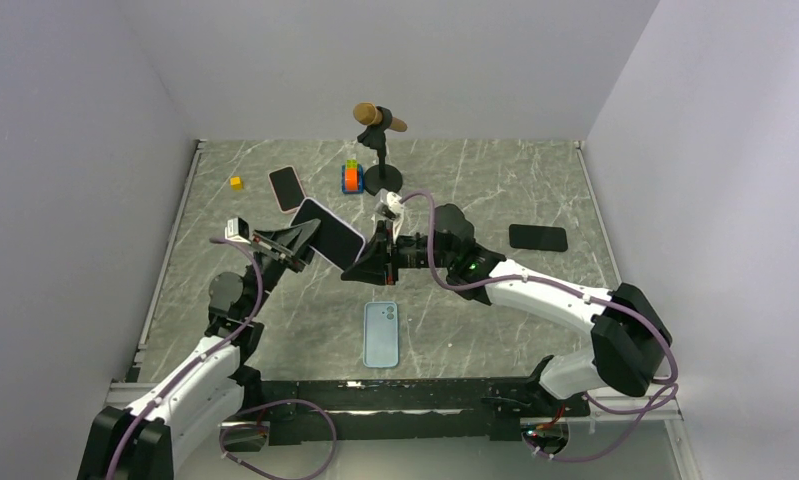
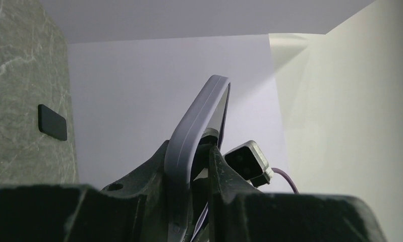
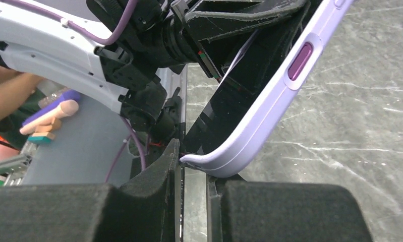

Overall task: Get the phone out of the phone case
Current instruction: Remove the phone case from the phone.

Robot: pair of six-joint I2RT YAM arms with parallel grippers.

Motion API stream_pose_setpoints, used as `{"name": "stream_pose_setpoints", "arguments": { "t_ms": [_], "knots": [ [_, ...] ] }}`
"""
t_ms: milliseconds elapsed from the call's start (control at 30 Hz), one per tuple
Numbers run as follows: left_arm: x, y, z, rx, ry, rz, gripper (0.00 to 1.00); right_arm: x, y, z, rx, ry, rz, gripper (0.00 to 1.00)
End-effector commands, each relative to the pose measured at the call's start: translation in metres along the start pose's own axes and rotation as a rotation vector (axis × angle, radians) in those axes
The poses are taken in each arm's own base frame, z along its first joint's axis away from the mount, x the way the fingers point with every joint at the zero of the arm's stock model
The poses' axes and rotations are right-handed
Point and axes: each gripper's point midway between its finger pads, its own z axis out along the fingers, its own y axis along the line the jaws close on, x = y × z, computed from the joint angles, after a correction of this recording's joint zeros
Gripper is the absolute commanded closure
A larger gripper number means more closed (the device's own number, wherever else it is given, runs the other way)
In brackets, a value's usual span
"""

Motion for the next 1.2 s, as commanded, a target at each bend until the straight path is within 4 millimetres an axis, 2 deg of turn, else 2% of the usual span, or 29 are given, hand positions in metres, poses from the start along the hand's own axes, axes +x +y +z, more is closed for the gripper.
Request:
{"name": "stream_pose_setpoints", "arguments": {
  "t_ms": [0, 300, 467, 500, 533, 600, 667, 733, 767, 967, 1100, 1167],
  "knots": [
    [0.043, 0.003, -0.008, -0.082, 0.227, -0.111, 1.00, -0.016, -0.059, -0.005, 0.228, 0.024, -0.373, 1.00],
    [0.041, 0.011, -0.009, -0.106, 0.220, -0.118, 1.00, -0.029, -0.063, 0.000, 0.245, 0.046, -0.431, 1.00],
    [0.039, 0.012, -0.007, -0.096, 0.208, -0.088, 1.00, -0.024, -0.057, 0.001, 0.226, 0.033, -0.349, 1.00],
    [0.038, 0.011, -0.007, -0.088, 0.202, -0.067, 1.00, -0.020, -0.053, 0.001, 0.212, 0.040, -0.316, 0.93],
    [0.036, 0.012, -0.006, -0.085, 0.190, -0.042, 1.00, -0.015, -0.050, -0.001, 0.201, 0.047, -0.286, 0.77],
    [0.032, 0.018, -0.006, -0.093, 0.170, 0.012, 1.00, 0.000, -0.039, -0.009, 0.187, 0.051, -0.194, 0.52],
    [0.027, 0.025, -0.006, -0.102, 0.152, 0.081, 1.00, 0.005, -0.028, -0.020, 0.186, 0.027, -0.127, 0.22],
    [0.022, 0.029, -0.006, -0.108, 0.133, 0.158, 1.00, 0.020, -0.021, -0.033, 0.207, 0.036, -0.045, 0.05],
    [0.020, 0.032, -0.006, -0.114, 0.129, 0.211, 1.00, 0.025, -0.018, -0.039, 0.220, 0.043, 0.004, 0.01],
    [0.014, 0.028, 0.001, -0.127, 0.215, 0.506, 1.00, 0.043, -0.017, -0.061, 0.309, 0.157, 0.232, 0.00],
    [0.017, 0.019, 0.000, -0.115, 0.302, 0.620, 1.00, 0.033, -0.026, -0.077, 0.392, 0.141, 0.267, 0.00],
    [0.022, 0.012, 0.001, -0.096, 0.356, 0.654, 1.00, 0.023, -0.025, -0.085, 0.350, 0.104, 0.307, 0.00]
  ]
}}
